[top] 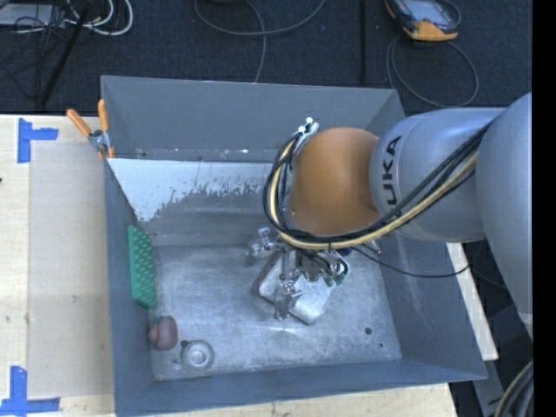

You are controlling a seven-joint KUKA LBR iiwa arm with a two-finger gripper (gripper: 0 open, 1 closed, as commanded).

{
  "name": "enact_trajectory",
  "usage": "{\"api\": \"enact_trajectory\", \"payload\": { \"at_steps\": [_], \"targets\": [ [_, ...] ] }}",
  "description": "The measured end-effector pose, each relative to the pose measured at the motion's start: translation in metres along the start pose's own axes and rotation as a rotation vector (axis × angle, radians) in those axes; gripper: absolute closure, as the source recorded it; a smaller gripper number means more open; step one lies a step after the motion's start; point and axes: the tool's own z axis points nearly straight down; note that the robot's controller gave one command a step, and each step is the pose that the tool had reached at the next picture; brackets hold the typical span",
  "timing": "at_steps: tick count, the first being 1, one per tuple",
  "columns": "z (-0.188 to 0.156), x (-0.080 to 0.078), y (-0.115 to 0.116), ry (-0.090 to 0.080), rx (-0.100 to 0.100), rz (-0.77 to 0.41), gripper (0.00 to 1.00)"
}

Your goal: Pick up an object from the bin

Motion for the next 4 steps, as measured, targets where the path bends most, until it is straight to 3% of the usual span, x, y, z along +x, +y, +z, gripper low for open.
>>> {"api": "enact_trajectory", "payload": {
  "at_steps": [1,2,3,4],
  "targets": [
    [0.035,0.009,-0.057,-0.005,-0.008,-0.027,0.0],
    [0.034,0.009,-0.056,-0.003,-0.007,-0.03,1.0],
    [-0.079,0.012,-0.053,-0.003,0.001,0.045,1.0],
    [-0.109,0.006,-0.05,-0.005,0.001,0.018,1.0]
  ]
}}
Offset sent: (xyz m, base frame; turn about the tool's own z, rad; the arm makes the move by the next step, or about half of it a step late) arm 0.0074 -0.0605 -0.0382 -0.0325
